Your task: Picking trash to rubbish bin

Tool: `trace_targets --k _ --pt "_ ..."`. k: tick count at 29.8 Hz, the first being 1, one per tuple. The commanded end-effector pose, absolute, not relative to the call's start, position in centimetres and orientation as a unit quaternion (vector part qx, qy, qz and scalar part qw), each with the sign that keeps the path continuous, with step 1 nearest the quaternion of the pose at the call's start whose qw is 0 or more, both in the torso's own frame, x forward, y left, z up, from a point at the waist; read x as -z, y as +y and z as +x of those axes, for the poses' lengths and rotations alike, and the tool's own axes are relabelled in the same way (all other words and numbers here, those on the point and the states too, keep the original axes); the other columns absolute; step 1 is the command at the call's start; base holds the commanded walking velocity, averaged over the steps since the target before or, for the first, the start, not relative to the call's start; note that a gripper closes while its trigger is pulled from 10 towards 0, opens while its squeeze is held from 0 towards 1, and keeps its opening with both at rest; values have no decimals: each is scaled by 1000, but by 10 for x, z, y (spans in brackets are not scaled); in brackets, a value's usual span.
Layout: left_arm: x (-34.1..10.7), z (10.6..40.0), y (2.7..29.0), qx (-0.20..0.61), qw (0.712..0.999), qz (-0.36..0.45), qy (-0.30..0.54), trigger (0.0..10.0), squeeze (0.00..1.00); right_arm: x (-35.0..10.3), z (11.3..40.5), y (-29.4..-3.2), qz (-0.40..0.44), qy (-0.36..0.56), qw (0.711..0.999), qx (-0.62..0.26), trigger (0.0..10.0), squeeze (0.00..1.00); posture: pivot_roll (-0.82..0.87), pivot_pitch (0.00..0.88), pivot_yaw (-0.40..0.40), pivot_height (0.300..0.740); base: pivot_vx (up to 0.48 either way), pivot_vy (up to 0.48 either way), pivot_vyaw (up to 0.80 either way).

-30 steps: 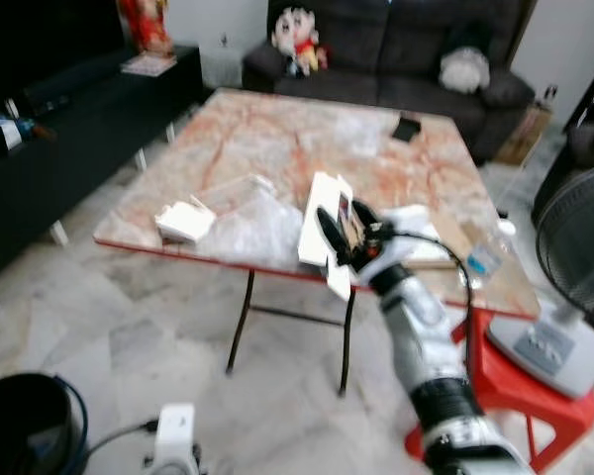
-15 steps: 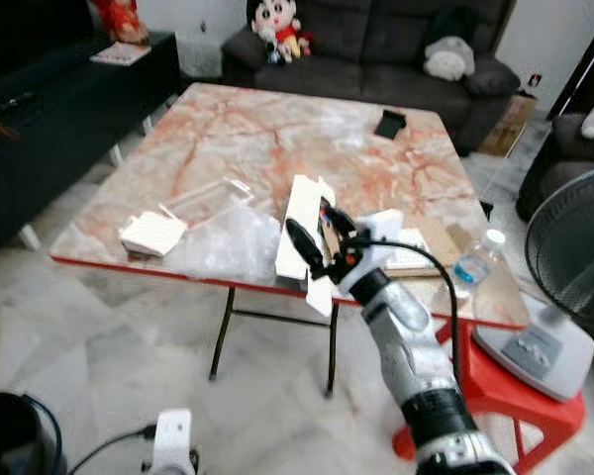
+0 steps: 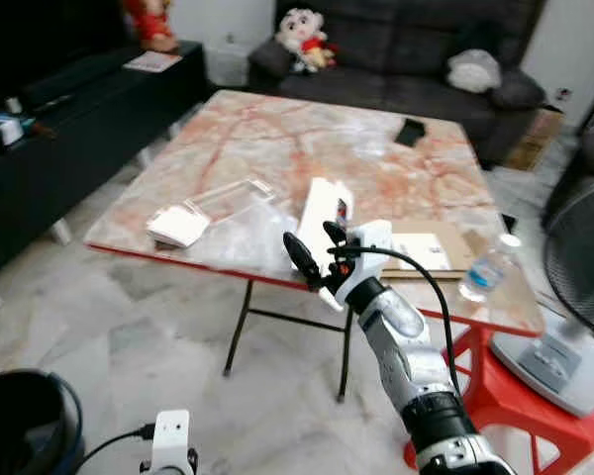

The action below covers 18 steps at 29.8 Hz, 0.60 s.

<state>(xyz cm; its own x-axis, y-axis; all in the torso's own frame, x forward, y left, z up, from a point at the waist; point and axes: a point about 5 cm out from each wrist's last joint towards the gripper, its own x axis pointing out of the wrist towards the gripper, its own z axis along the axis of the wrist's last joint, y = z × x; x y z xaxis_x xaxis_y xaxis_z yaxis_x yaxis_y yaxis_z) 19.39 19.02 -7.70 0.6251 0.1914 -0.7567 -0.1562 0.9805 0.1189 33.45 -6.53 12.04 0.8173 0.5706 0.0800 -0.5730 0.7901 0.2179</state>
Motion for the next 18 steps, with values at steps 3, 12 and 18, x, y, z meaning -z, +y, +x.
trace_targets --k 3,12,18 --pt "78 192 191 -103 899 22 426 10000 0 -121 335 -60 120 -1 944 -309 10000 0 -30 0 -84 740 354 0 0" --pt "78 192 191 -105 899 21 424 10000 0 -123 335 -57 115 -4 945 -307 10000 0 -30 0 -84 740 382 0 0" --pt "78 192 191 -106 899 22 424 10000 0 -126 336 -54 108 -17 943 -314 10000 0 -29 0 -85 740 428 0 0"
